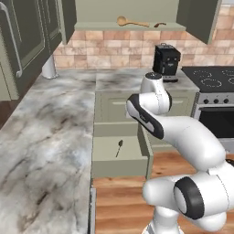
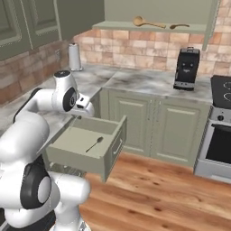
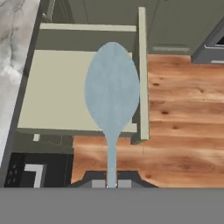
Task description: Organize the utensils by type. Pick up the wooden spoons from the counter and place them in the open cabinet. Then pick up the metallic utensils from the counter and place them in the open drawer.
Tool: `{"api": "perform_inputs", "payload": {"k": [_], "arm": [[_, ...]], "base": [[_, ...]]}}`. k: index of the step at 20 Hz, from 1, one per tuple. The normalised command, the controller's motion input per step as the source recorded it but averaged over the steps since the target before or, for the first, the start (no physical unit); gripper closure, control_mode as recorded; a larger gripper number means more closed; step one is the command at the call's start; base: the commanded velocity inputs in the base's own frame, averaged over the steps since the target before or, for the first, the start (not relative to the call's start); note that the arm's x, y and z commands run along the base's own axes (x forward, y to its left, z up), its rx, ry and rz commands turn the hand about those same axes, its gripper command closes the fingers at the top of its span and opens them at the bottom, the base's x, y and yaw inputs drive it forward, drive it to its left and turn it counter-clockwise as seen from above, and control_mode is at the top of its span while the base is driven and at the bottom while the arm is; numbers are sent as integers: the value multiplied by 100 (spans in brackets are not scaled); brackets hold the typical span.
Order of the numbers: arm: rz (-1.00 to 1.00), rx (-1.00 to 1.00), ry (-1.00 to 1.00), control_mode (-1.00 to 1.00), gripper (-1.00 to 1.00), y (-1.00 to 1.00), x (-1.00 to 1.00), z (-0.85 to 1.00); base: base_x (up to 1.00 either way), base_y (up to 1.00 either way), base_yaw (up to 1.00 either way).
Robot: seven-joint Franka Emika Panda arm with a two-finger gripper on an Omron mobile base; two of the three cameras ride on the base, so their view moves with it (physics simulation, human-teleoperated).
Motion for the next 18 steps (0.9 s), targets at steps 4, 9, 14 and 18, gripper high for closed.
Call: {"api": "perform_inputs", "payload": {"k": [4,9,14,18], "arm": [[0,0,0,100,100,0,0,0],[0,0,0,100,100,0,0,0],[0,0,0,100,100,0,0,0],[0,0,0,100,100,0,0,0]], "base": [[66,5,0],[33,11,0],[0,0,0],[0,0,0]]}}
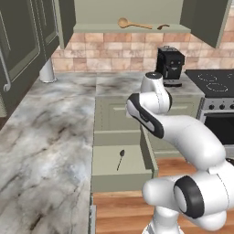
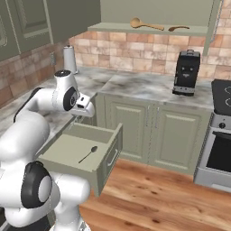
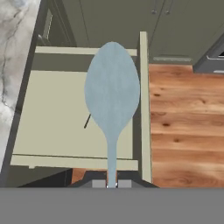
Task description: Organize the utensils by type. Pick up the wooden spoons from the counter and place them in the open cabinet. Then pick up the metallic utensils from the counter and place them in the open drawer.
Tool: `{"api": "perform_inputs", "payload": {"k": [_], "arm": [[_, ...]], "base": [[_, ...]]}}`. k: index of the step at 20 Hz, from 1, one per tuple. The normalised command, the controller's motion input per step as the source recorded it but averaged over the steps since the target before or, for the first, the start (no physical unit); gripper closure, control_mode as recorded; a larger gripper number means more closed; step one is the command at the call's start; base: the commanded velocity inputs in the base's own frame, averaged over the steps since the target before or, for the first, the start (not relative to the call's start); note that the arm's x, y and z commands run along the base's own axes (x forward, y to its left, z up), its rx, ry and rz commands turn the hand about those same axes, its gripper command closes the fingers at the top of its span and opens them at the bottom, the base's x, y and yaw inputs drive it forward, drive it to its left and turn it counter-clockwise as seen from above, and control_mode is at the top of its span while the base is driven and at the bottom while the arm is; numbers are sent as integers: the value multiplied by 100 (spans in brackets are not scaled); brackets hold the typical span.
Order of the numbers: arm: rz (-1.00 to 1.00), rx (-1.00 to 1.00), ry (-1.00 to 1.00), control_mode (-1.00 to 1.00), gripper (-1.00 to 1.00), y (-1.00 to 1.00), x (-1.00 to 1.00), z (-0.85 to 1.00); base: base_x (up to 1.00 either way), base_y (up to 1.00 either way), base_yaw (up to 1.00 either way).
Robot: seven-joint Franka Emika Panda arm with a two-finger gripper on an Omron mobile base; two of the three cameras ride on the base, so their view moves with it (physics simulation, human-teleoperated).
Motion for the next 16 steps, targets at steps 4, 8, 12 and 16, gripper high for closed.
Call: {"api": "perform_inputs", "payload": {"k": [4,8,12,16], "arm": [[0,0,0,100,100,0,0,0],[0,-3,0,-100,100,0,6,-3],[0,-8,0,-100,100,0,43,-18],[0,-15,0,-100,100,3,61,-35]], "base": [[0,0,0],[1,0,0],[0,0,0],[0,0,0]]}}
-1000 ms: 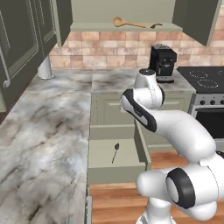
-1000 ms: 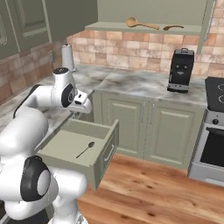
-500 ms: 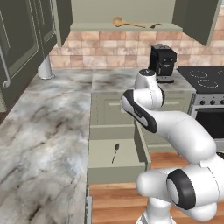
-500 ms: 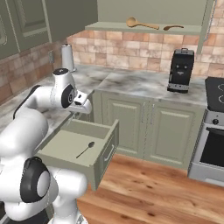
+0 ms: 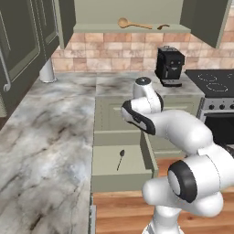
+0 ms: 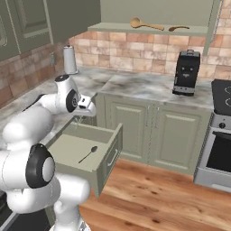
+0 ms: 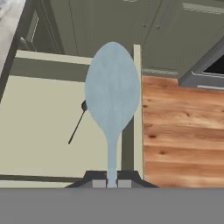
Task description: Organize the utensils by type. Pick up the wooden spoons from the counter and place them in the open cabinet. Then pick up the metallic utensils from the counter and place them in the open drawer.
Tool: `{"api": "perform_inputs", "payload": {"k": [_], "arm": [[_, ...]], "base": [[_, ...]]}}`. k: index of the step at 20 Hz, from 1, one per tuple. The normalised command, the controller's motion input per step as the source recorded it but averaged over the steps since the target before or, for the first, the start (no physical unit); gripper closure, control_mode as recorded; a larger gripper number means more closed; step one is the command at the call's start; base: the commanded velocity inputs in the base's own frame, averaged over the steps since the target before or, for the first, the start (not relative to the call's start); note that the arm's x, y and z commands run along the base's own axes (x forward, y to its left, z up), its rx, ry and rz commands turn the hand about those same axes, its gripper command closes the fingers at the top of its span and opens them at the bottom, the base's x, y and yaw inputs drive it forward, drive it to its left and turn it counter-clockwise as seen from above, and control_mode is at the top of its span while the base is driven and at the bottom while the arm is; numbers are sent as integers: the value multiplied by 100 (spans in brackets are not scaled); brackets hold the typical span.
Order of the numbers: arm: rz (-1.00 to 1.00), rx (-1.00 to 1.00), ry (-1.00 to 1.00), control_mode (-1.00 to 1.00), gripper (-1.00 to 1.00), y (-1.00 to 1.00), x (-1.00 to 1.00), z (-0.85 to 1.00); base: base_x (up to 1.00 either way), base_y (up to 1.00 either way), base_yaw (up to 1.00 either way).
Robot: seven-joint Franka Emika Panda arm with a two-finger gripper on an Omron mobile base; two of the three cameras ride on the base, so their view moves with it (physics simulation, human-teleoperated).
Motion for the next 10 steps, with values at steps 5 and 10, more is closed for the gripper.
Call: {"api": "perform_inputs", "payload": {"k": [5,10], "arm": [[0,-2,9,-100,100,2,46,-43],[0,0,24,-100,100,0,26,-44]], "base": [[0,0,0],[0,0,0]]}}
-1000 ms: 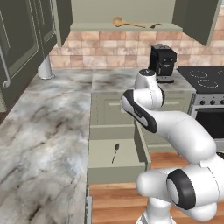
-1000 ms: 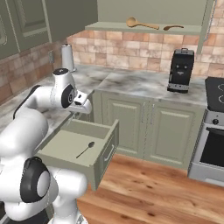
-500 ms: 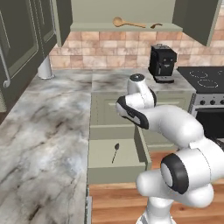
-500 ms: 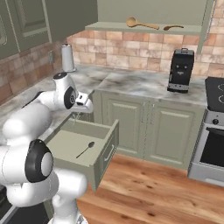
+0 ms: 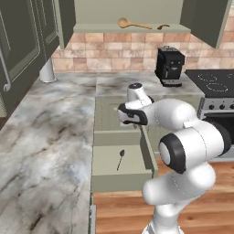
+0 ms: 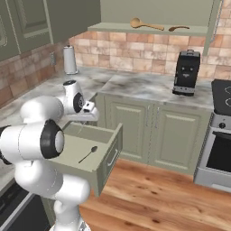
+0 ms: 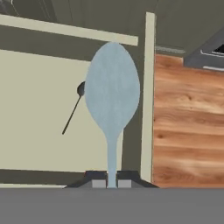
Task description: Organize the utensils by type. Pick up the wooden spoons from the counter and place them in the open cabinet. Then pick up the metallic utensils from the counter and place them in the open drawer.
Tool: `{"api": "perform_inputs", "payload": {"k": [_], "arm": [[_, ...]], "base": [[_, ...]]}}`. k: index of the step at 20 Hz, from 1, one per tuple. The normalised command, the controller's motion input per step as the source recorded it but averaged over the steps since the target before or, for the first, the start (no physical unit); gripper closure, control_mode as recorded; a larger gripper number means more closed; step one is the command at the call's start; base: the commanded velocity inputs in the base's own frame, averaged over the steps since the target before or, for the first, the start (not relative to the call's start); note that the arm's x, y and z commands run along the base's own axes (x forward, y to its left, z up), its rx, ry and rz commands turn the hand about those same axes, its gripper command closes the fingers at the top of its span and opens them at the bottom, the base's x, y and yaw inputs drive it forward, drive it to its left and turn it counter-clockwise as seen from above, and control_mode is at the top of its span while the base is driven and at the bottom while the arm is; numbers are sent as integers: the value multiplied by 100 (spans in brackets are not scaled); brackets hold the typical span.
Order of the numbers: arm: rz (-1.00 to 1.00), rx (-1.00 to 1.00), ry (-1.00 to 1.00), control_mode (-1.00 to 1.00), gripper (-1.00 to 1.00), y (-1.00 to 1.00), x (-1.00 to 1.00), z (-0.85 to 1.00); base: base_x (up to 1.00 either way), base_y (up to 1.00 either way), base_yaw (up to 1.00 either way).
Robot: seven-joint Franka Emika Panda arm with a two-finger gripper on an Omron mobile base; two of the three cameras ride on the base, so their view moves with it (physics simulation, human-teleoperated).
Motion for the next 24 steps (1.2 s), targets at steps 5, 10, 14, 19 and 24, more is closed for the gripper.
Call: {"api": "perform_inputs", "payload": {"k": [5,10,14,19,24], "arm": [[0,0,17,-100,100,0,21,-48],[0,0,14,-100,100,6,18,-56],[0,1,1,-100,100,7,0,-56],[0,0,-2,-100,100,13,-6,-46],[0,0,-10,-100,100,7,-31,-41]], "base": [[0,0,0],[0,0,0],[0,0,0],[0,0,0],[0,0,0]]}}
